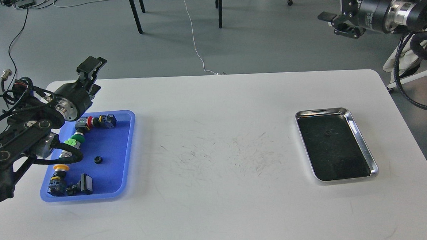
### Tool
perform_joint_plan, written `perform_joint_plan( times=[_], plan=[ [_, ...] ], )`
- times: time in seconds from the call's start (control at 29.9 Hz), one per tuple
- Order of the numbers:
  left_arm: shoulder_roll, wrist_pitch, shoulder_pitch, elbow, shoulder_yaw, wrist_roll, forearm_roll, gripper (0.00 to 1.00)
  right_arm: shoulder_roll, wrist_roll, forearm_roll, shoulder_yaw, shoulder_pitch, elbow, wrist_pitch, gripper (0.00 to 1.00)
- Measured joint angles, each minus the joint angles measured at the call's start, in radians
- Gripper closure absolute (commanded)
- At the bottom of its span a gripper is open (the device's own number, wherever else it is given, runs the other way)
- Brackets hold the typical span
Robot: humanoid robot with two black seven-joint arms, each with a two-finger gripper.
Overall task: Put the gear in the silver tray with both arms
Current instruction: 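Raise the right gripper away from the silver tray, then lower the left gripper into the blue tray and grasp another black gear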
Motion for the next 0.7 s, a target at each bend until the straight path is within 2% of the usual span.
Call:
perform_joint_plan(
  times=[0.13,0.27,0.4,0.53,0.7],
  plan=[
    [0.140,-0.018,0.010,-0.162,0.001,0.000,0.006,0.02,-0.006,0.002,0.161,0.146,-0.187,0.003,0.022,0.05],
    [0.328,-0.069,0.030,-0.352,0.008,-0.003,0.042,0.02,-0.006,0.004,0.180,0.259,-0.403,0.042,0.077,0.05],
    [0.489,-0.136,0.048,-0.499,0.038,-0.031,0.132,0.02,-0.001,0.018,0.185,0.340,-0.548,0.066,0.110,0.04],
    [0.540,-0.171,0.051,-0.531,0.110,-0.061,0.382,0.02,0.017,0.028,0.185,0.371,-0.623,0.075,0.114,0.04],
    [0.527,-0.147,0.055,-0.500,0.225,-0.089,0.728,0.02,0.062,0.038,0.180,0.373,-0.675,0.074,0.114,0.04]
  ],
)
